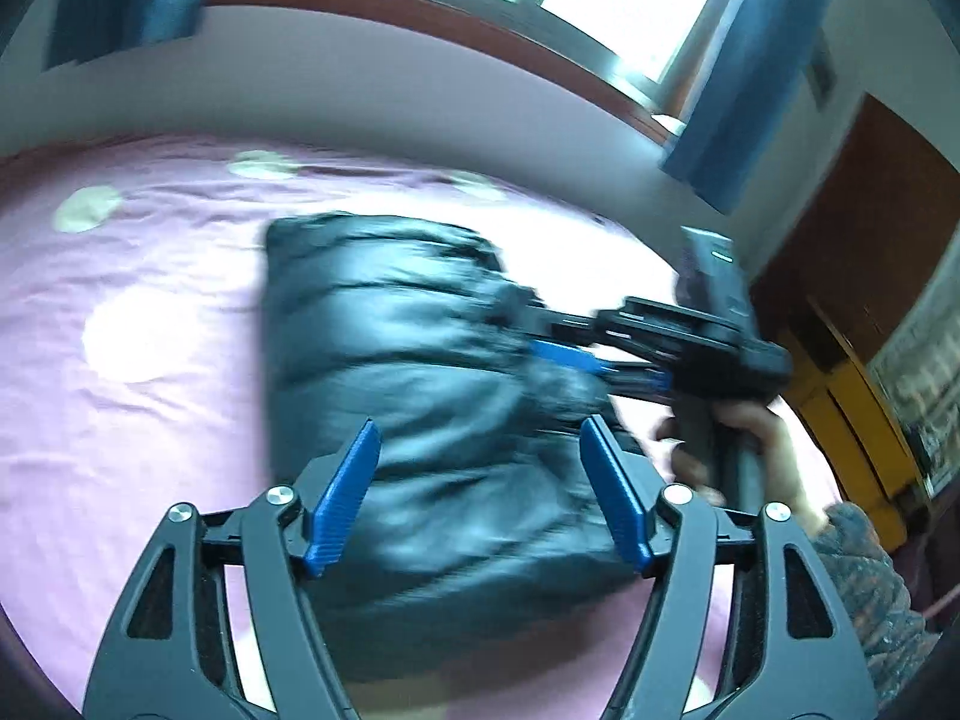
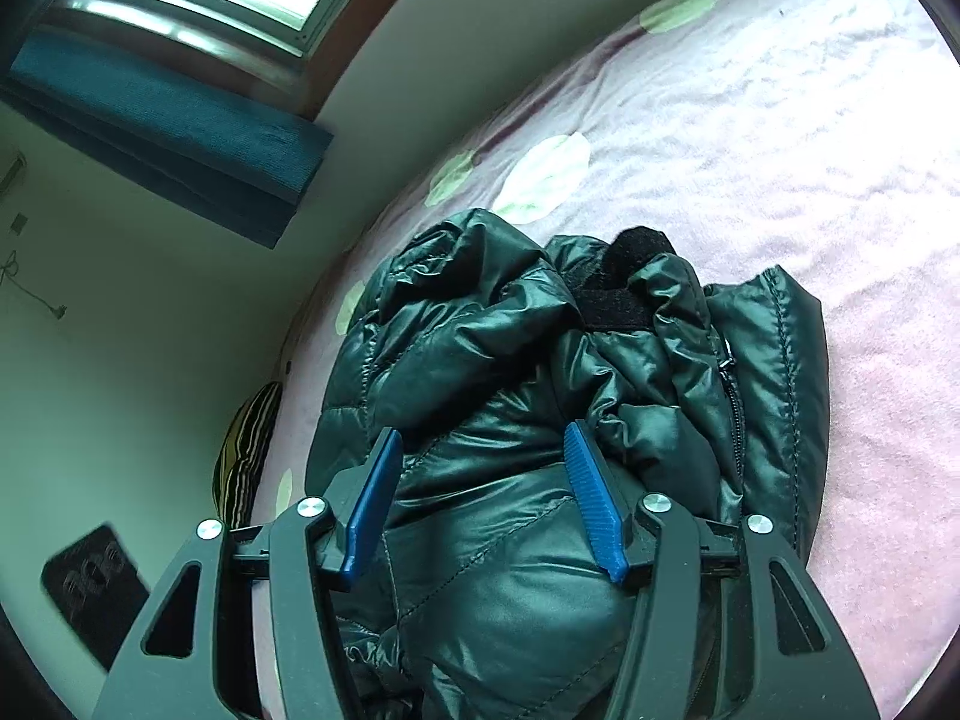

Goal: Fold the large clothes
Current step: 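Open both grippers and press the rolled jacket bundle flat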

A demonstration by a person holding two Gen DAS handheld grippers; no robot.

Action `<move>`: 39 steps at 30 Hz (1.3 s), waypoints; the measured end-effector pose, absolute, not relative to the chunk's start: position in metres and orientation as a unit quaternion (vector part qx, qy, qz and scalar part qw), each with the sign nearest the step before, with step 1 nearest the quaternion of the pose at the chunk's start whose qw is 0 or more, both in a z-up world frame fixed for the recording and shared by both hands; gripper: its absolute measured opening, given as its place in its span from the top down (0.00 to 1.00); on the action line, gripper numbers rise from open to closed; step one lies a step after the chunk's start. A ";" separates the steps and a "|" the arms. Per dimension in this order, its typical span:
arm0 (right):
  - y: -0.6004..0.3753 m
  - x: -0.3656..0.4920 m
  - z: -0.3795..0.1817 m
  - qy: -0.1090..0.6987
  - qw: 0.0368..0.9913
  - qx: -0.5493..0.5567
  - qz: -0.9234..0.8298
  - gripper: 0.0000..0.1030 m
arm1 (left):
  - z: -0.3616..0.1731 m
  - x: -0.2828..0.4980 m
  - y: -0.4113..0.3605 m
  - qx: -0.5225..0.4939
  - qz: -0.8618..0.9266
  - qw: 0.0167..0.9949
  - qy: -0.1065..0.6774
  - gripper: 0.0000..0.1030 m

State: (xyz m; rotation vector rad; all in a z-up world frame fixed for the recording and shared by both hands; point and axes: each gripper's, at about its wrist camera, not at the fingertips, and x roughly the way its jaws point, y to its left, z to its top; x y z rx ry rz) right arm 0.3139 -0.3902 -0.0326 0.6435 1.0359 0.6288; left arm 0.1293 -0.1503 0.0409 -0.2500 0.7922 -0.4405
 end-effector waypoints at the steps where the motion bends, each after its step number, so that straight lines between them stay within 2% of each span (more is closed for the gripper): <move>1: -0.389 0.312 -0.030 0.476 0.776 0.294 0.292 0.38 | 0.036 0.134 -0.140 -0.129 -0.206 0.890 0.387 0.29; 6: -0.381 0.305 -0.018 0.467 0.791 0.267 0.290 0.32 | 0.010 0.146 -0.100 -0.172 -0.188 0.871 0.420 0.24; 14: -0.384 0.288 -0.001 0.453 0.812 0.248 0.270 0.30 | -0.014 0.151 -0.087 -0.179 -0.172 0.867 0.431 0.23; 19: -0.381 0.274 0.002 0.467 0.841 0.176 0.208 0.27 | -0.018 0.155 -0.087 -0.191 -0.176 0.864 0.431 0.22; 22: -0.377 0.267 -0.002 0.473 0.859 0.118 0.154 0.16 | -0.022 0.158 -0.086 -0.195 -0.176 0.864 0.430 0.18; 30: -0.410 0.273 -0.045 0.499 0.811 0.239 0.190 0.10 | -0.035 0.169 -0.083 -0.225 -0.195 0.849 0.436 0.12; 39: -0.415 0.263 -0.047 0.489 0.818 0.237 0.188 0.09 | -0.056 0.183 -0.096 -0.270 -0.250 0.811 0.454 0.09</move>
